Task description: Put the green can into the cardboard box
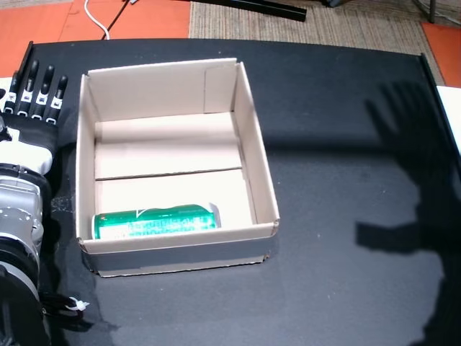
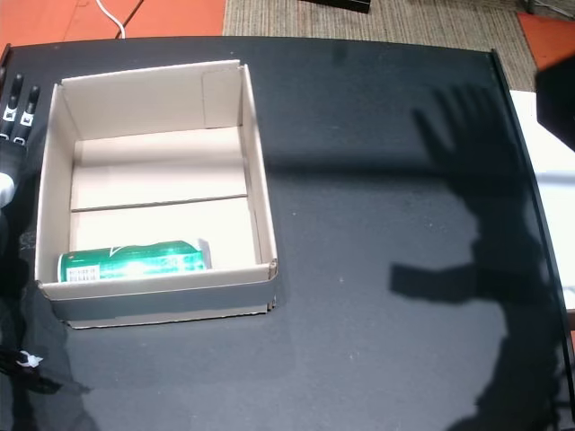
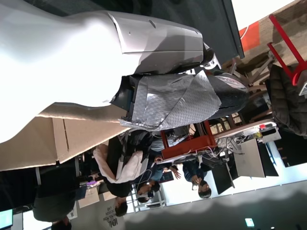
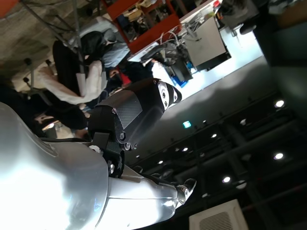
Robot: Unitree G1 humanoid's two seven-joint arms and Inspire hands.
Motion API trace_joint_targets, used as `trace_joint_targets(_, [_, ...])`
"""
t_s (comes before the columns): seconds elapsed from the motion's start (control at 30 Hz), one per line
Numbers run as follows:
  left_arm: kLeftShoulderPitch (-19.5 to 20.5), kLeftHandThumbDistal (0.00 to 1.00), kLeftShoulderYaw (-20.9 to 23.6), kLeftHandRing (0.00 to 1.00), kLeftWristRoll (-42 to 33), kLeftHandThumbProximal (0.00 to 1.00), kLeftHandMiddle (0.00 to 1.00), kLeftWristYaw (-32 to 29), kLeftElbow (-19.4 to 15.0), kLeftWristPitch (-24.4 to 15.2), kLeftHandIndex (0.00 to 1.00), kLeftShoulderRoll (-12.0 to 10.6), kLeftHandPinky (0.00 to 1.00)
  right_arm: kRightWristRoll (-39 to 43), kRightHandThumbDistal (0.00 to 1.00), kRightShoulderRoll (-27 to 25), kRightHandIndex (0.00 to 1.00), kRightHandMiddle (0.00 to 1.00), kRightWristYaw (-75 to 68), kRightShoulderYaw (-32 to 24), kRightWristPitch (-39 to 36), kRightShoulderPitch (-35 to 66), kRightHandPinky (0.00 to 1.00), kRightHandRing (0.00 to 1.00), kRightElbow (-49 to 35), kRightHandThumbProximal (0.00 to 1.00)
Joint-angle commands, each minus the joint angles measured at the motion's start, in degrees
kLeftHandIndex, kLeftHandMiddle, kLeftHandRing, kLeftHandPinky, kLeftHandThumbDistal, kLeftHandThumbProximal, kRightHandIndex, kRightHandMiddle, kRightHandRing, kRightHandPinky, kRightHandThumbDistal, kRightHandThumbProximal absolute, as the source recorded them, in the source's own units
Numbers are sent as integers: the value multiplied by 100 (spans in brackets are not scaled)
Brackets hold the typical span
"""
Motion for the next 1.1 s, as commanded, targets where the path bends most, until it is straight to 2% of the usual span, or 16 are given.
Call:
trace_joint_targets(0.0, [55, 0, 18, 72, -3, 100, 65, 2, 35, -7, 73, 75, 90, 145, 79, -140, 94, 100, -50, -151, 11, 279, 100, 100, -159, 0])
trace_joint_targets(0.07, [43, 0, 18, 71, 4, 100, 64, 57, 36, 9, 69, 79, 89, 194, 81, -133, 94, 100, -41, -263, -80, 485, 100, 100, -274, 0])
trace_joint_targets(0.17, [45, 0, 33, 71, -11, 100, 64, 19, 32, 20, 68, 76, 89, 123, 83, -105, 91, 99, -219, -361, -249, 905, 100, 100, -501, 0])
trace_joint_targets(0.4, [36, 0, 18, 71, 15, 100, 67, 77, 24, 17, 73, 108, 90, 23, 68, 166, 89, 96, -832, -536, -864, 2334, 100, 100, -1098, 2])
trace_joint_targets(0.5, [26, 0, 50, 76, -25, 100, 70, 47, 22, 68, 73, 142, 91, 86, 61, 442, 88, 95, -947, -655, -986, 2980, 100, 100, -1301, 10])
trace_joint_targets(0.6, [-11, 0, 60, 74, -32, 100, 68, 135, 18, 80, 69, 170, 90, 355, 53, 876, 91, 96, -852, -805, -1266, 3444, 100, 100, -1325, 23])
trace_joint_targets(0.67, [-15, 0, 75, 75, -49, 100, 70, 99, 17, 98, 70, 196, 93, 271, 49, 1117, 91, 95, -988, -800, -1332, 3587, 100, 100, -1215, 34])
trace_joint_targets(0.73, [-9, 0, 87, 74, -61, 100, 68, 47, 19, 134, 70, 235, 93, 184, 44, 1341, 91, 95, -1095, -746, -1375, 3621, 100, 100, -986, 40])
trace_joint_targets(0.8, [5, 0, 53, 73, -11, 100, 66, 14, 19, 127, 71, 270, 93, 225, 41, 1525, 91, 95, -1085, -722, -1561, 3538, 100, 99, -667, 41])
trace_joint_targets(0.9, [12, 0, 33, 71, 17, 98, 65, 35, 21, 96, 68, 290, 91, 98, 33, 1658, 89, 93, -1211, -632, -1612, 3369, 100, 99, -355, 33])
trace_joint_targets(0.97, [16, 0, 29, 69, 19, 97, 64, 45, 25, 83, 67, 293, 90, 143, 33, 1732, 89, 94, -1107, -612, -1661, 3291, 100, 100, -221, 32])
trace_joint_targets(1.07, [10, 0, 32, 67, 12, 95, 63, 101, 30, 83, 68, 279, 88, 265, 24, 1846, 89, 94, -907, -629, -1753, 3214, 100, 100, -79, 32])
